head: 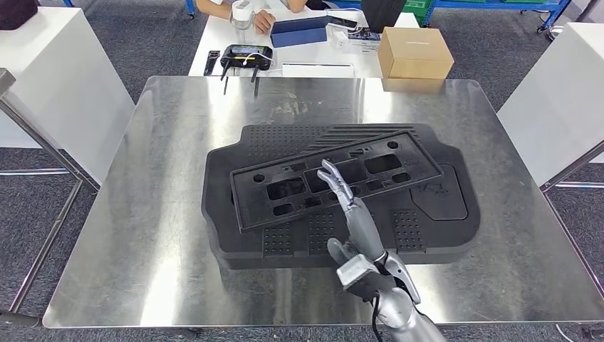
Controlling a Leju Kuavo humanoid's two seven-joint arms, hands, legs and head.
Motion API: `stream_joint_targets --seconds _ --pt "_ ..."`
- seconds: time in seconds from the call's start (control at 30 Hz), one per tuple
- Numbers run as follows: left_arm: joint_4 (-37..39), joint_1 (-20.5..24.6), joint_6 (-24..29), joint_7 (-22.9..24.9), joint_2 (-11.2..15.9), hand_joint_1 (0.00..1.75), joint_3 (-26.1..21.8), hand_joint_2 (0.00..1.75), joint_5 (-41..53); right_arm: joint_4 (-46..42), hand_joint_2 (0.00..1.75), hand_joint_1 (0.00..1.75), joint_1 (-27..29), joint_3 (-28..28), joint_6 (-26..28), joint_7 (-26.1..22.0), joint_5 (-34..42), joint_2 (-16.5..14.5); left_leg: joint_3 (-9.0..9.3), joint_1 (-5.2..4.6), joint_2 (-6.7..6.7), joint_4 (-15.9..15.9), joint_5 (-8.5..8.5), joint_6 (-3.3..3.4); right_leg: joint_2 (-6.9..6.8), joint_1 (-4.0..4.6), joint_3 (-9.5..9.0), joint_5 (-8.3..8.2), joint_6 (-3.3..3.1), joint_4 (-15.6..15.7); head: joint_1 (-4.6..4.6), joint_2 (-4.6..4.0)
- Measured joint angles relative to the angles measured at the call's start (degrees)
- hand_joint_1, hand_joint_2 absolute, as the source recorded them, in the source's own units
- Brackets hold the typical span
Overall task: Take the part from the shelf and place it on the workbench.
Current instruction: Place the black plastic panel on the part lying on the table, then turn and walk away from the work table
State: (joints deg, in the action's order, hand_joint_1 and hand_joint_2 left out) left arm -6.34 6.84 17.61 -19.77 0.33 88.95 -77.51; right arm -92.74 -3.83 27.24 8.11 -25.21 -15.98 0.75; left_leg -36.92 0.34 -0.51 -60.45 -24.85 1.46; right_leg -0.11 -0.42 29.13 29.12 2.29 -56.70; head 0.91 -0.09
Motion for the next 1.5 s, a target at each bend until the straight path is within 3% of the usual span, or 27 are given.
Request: stream_joint_targets --seconds 0.1,0.27,0.53,0.67,0.93,1.13,1.5 --pt "0.0 -0.28 0.24 -0.16 0.0 0.0 -0.24 0.0 -0.77 -6.99 0.0 0.0 3.03 -0.28 -1.62 -1.32 4.65 -0.25 0.0 0.0 0.0 0.0 -0.03 -0.04 0.0 0.0 0.0 0.02 -0.02 0.0 -0.01 0.0" --pt "0.0 -0.55 0.38 -0.31 0.0 0.0 -0.78 0.0 -1.21 -14.42 0.0 0.0 6.69 -1.14 -0.78 -3.63 5.1 -0.26 0.01 0.0 0.01 0.01 -0.05 -0.06 0.0 0.0 -0.01 0.03 -0.04 0.01 0.0 0.0" --pt "0.0 -0.6 0.39 -0.35 0.0 0.0 -1.01 0.0 -1.44 -18.56 0.0 0.0 8.73 -1.51 -0.21 -4.24 5.22 -0.44 0.01 0.0 0.01 0.0 -0.04 -0.06 0.01 0.0 -0.02 0.03 -0.03 0.01 0.0 0.0" --pt "0.0 -0.64 0.54 -0.49 0.0 0.0 -1.25 0.0 -2.17 -20.03 0.0 0.0 9.68 -1.73 -0.52 -5.67 9.01 -0.94 0.01 0.0 0.0 0.0 -0.04 -0.06 0.0 0.0 -0.02 0.03 -0.03 0.01 0.0 0.0" --pt "0.0 -0.9 0.38 -1.38 0.01 0.0 -2.44 0.0 -4.76 -24.69 0.0 0.0 15.8 -2.48 -13.82 -6.47 21.96 0.02 0.01 0.0 -0.01 0.0 -0.1 -0.13 0.0 -0.01 -0.03 0.14 0.1 0.02 -0.01 0.0" --pt "0.0 -1.28 -0.25 -3.85 0.0 0.0 -3.36 0.0 -5.83 -26.04 0.0 0.0 21.15 -8.3 -15.75 -7.01 28.87 -0.39 0.02 -0.01 0.0 0.0 -0.12 -0.13 0.01 -0.01 -0.03 0.14 0.1 0.02 -0.01 0.0" --pt "0.0 -1.41 -0.82 -4.6 0.0 0.0 -3.36 0.0 -5.76 -27.48 0.0 0.0 23.85 -13.81 -16.21 -7.16 29.14 -2.32 0.03 0.0 0.0 0.01 -0.11 -0.14 0.01 0.0 -0.04 0.14 0.1 0.03 -0.01 0.0"
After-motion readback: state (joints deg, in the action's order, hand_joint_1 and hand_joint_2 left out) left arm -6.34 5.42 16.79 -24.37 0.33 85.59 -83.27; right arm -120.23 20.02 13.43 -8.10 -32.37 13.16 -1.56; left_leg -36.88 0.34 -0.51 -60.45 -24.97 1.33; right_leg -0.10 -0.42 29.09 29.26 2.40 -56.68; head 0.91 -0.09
